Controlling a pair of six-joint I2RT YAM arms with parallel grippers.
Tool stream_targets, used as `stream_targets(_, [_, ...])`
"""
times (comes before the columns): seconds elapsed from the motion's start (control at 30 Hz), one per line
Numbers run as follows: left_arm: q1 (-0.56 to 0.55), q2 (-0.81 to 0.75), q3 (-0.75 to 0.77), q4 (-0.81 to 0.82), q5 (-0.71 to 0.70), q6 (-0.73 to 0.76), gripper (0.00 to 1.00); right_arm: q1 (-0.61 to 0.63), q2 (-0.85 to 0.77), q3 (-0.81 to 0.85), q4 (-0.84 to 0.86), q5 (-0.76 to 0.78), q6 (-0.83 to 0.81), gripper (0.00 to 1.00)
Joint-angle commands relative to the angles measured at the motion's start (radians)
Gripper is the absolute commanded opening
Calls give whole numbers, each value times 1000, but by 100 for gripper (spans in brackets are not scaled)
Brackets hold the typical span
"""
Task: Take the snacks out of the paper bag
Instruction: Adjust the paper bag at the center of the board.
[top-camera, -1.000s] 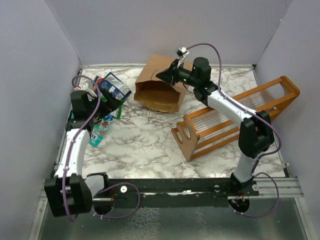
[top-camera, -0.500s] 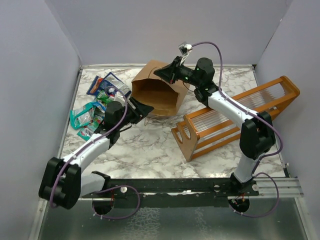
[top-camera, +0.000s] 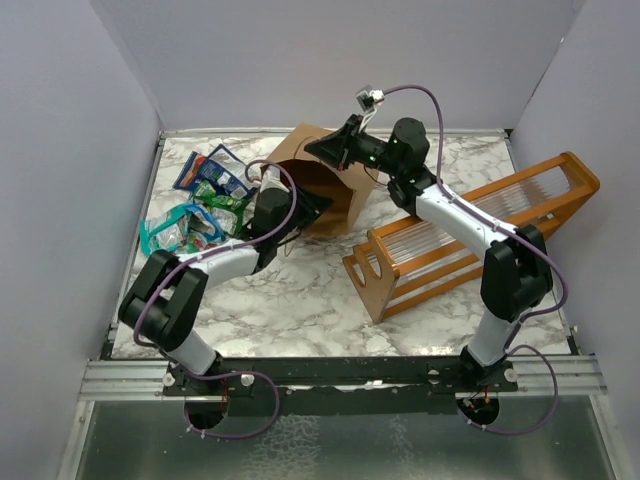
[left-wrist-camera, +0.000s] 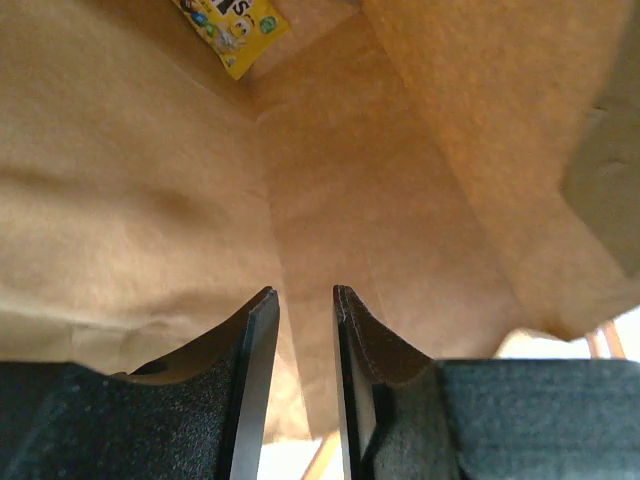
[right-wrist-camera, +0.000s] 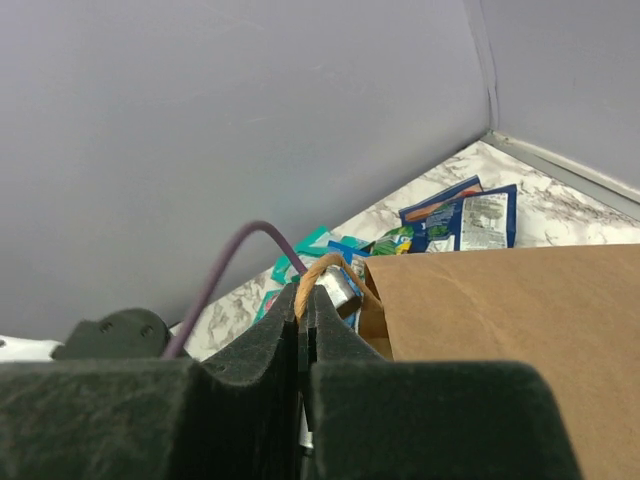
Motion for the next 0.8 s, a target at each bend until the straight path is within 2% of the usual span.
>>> stream_targets(0.0, [-22, 92, -4, 183, -119, -40, 31, 10, -45, -4, 72, -38, 60, 2])
stream_targets(0.17, [-29, 218, 27, 271, -179, -67, 31, 10, -61, -6, 83, -47, 76, 2])
stream_targets(0.47, [-52, 375, 157, 197, -253, -101, 31, 13, -73, -15, 80, -44, 67, 2])
stream_targets(0.63, [-84, 368, 209, 93, -324, -61, 30, 13, -83, -25, 75, -52, 52, 2])
stream_targets(0.77, [-103, 316, 181, 72, -361, -21, 31, 13, -89, -16, 24, -42, 2, 2])
